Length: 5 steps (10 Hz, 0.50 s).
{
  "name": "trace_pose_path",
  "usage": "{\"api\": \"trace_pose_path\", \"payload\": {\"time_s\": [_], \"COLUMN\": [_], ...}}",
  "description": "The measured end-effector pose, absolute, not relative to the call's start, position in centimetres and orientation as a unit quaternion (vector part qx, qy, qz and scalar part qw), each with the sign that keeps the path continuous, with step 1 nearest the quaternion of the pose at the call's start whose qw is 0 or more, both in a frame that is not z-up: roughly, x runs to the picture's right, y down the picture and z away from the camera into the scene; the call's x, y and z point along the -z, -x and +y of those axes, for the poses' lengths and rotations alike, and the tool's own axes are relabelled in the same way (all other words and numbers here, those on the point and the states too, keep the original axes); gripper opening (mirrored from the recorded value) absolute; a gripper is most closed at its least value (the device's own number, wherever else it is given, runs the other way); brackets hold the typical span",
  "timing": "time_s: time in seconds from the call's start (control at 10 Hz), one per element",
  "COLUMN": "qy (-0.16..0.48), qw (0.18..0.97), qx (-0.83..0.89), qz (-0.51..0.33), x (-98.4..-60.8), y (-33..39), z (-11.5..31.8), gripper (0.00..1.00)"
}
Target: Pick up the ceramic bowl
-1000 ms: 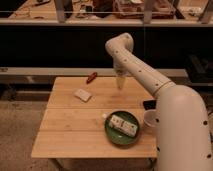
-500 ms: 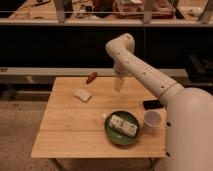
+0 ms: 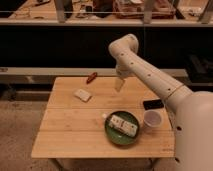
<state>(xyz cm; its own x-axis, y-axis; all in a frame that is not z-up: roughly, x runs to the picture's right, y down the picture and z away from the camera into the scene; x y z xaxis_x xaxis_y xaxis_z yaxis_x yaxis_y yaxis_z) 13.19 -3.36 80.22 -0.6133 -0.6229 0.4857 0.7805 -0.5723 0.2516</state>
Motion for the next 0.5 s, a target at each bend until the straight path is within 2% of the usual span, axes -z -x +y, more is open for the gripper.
{"api": "trace_pose_path", "payload": {"time_s": [0.5], "qy": [0.123], "qw": [0.525], "qx": [0.800], "qz": [-0.264], "x": [-75.6], "y": [-14.4], "z": [2.2], "gripper": [0.80]}}
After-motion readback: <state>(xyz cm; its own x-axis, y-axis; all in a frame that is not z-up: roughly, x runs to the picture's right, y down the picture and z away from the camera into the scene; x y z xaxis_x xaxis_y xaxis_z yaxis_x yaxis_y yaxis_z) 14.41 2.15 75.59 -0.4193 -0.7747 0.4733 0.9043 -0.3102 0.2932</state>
